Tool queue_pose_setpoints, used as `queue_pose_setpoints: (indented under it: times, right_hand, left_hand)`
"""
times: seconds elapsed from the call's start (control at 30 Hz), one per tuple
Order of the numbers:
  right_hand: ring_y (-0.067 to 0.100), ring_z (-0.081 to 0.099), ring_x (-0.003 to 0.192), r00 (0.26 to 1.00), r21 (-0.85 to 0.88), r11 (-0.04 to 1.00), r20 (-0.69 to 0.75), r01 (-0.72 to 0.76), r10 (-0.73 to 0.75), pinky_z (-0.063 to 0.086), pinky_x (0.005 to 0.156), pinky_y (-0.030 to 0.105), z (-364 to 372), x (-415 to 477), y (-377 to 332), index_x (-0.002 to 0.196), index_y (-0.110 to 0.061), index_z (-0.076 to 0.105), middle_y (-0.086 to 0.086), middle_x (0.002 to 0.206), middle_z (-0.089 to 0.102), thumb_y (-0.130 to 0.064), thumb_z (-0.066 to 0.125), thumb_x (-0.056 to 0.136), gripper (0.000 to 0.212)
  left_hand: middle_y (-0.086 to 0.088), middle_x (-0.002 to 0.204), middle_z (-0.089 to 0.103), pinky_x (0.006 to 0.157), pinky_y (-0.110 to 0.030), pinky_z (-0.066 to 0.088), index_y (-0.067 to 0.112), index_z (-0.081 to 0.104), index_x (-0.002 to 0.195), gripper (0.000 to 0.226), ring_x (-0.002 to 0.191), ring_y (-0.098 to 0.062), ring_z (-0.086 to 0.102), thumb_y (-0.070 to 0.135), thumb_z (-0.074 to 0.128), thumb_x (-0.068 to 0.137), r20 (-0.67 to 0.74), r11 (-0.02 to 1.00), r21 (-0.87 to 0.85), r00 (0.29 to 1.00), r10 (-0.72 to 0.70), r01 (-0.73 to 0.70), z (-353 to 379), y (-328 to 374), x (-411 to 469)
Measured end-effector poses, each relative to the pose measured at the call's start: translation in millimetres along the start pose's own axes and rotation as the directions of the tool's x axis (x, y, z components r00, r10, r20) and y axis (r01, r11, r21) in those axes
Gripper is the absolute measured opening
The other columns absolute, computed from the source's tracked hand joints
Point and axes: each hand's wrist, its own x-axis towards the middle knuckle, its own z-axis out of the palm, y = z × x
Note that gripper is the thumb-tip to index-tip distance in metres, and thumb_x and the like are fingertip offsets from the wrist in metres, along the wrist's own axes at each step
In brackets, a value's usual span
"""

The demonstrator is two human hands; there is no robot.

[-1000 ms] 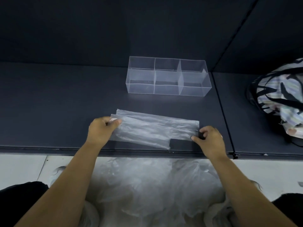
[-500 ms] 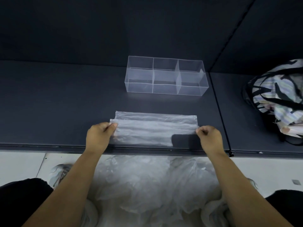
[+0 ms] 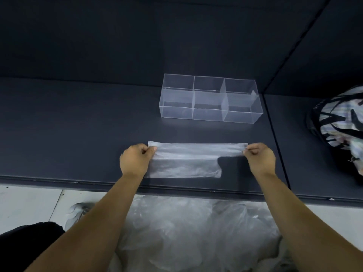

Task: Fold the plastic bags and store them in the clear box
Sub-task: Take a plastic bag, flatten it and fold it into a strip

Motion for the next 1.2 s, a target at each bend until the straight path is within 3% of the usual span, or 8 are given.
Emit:
queue_pose_setpoints:
  times: [0.13, 0.23, 0.33, 0.53, 0.63, 0.73, 0.9, 1.2]
  right_hand:
    - [0.016, 0.06, 0.082, 1.0, 0.005, 1.0, -0.023, 0.009, -0.008, 0.041, 0.064, 0.022, 2.9, 1.6, -1.5, 0.093, -0.013, 0.063, 0.006, 0.093, 0.07, -0.015, 0.067, 0.087, 0.007]
    - [0.016, 0.061, 0.079, 0.998, 0.043, 0.999, -0.048, 0.029, -0.027, 0.038, 0.058, 0.015, 5.4, 2.5, -3.4, 0.09, -0.015, 0.062, 0.005, 0.091, 0.07, -0.015, 0.068, 0.087, 0.006]
    - [0.016, 0.061, 0.078, 0.999, 0.028, 0.999, -0.043, 0.016, -0.015, 0.04, 0.059, 0.02, 7.6, 3.0, -4.6, 0.09, -0.015, 0.062, 0.006, 0.091, 0.071, -0.016, 0.067, 0.088, 0.006]
    - [0.037, 0.05, 0.112, 0.944, -0.408, 0.895, -0.187, 0.178, -0.273, 0.039, 0.093, 0.045, 22.7, -28.6, -36.5, 0.111, -0.01, 0.064, 0.017, 0.121, 0.055, -0.013, 0.062, 0.086, 0.025]
    - [0.031, 0.04, 0.132, 0.779, -0.304, 0.719, 0.184, 0.625, -0.6, 0.029, 0.113, 0.041, 70.1, -82.4, -69.3, 0.13, -0.008, 0.055, 0.014, 0.143, 0.044, -0.006, 0.054, 0.089, 0.042]
    - [0.023, 0.019, 0.145, 0.668, -0.18, 0.675, 0.462, 0.715, -0.584, 0.008, 0.12, 0.034, 120.2, -118.1, -86.0, 0.147, -0.011, 0.033, 0.008, 0.157, 0.026, -0.023, 0.036, 0.102, 0.047]
    - [0.016, -0.014, 0.147, 0.759, -0.488, 0.593, 0.517, 0.641, -0.395, -0.011, 0.118, 0.039, 126.5, -83.7, -47.0, 0.153, -0.021, -0.002, 0.0, 0.161, -0.009, -0.052, 0.014, 0.1, 0.064]
    - [0.023, -0.006, 0.148, 0.922, -0.709, 0.591, 0.265, 0.385, -0.282, -0.012, 0.117, 0.046, 35.2, -29.8, 7.4, 0.154, -0.019, 0.0, 0.006, 0.162, -0.004, -0.057, 0.015, 0.096, 0.071]
  left_hand:
    - [-0.01, 0.089, 0.065, 0.082, -0.043, 0.044, 0.013, 0.067, 0.088, 0.022, 0.091, -0.035, 0.057, 0.035, 0.064, 0.09, -0.166, 0.987, 0.162, 0.986, 0.014, 0.013, 3.8, 6.8, -2.2]
    - [-0.017, 0.106, 0.06, 0.079, -0.045, 0.044, 0.006, 0.068, 0.1, 0.017, 0.094, -0.038, 0.056, 0.012, 0.07, 0.084, -0.26, 0.931, 0.234, 0.905, 0.336, -0.279, 14.1, 16.3, -16.7]
    - [-0.019, 0.121, 0.061, 0.097, -0.045, 0.045, 0.002, 0.067, 0.112, 0.022, 0.108, -0.036, 0.06, 0.005, 0.061, 0.09, -0.036, 0.793, 0.277, 0.819, 0.573, -0.543, 34.2, 14.8, -31.4]
    - [0.004, 0.161, -0.002, 0.117, -0.029, -0.013, 0.02, 0.0, 0.153, 0.064, 0.147, -0.013, -0.008, 0.052, 0.015, 0.099, 0.241, 0.785, 0.414, 0.887, 0.393, -0.46, 47.9, -10.9, -37.1]
    - [0.004, 0.156, -0.018, 0.117, -0.033, -0.014, 0.021, -0.015, 0.149, 0.071, 0.146, -0.016, -0.017, 0.061, -0.005, 0.091, 0.281, 0.742, 0.486, 0.886, 0.368, -0.462, 46.2, -8.5, -38.0]
    - [-0.005, 0.158, -0.022, 0.118, -0.042, -0.013, 0.019, -0.034, 0.137, 0.063, 0.139, -0.026, -0.031, 0.052, 0.0, 0.094, 0.351, 0.642, 0.581, 0.865, 0.358, -0.501, 44.1, -12.7, -38.4]
    - [0.004, 0.155, -0.022, 0.116, -0.048, -0.011, 0.029, -0.024, 0.143, 0.077, 0.145, -0.031, -0.018, 0.07, -0.012, 0.079, 0.356, 0.653, 0.559, 0.86, 0.367, -0.51, 37.6, -16.1, -34.0]
    - [-0.002, 0.161, -0.014, 0.112, -0.056, -0.015, 0.03, -0.012, 0.151, 0.096, 0.146, -0.03, -0.016, 0.083, -0.011, 0.07, 0.382, 0.639, 0.588, 0.866, 0.322, -0.496, 31.6, -12.1, -30.5]
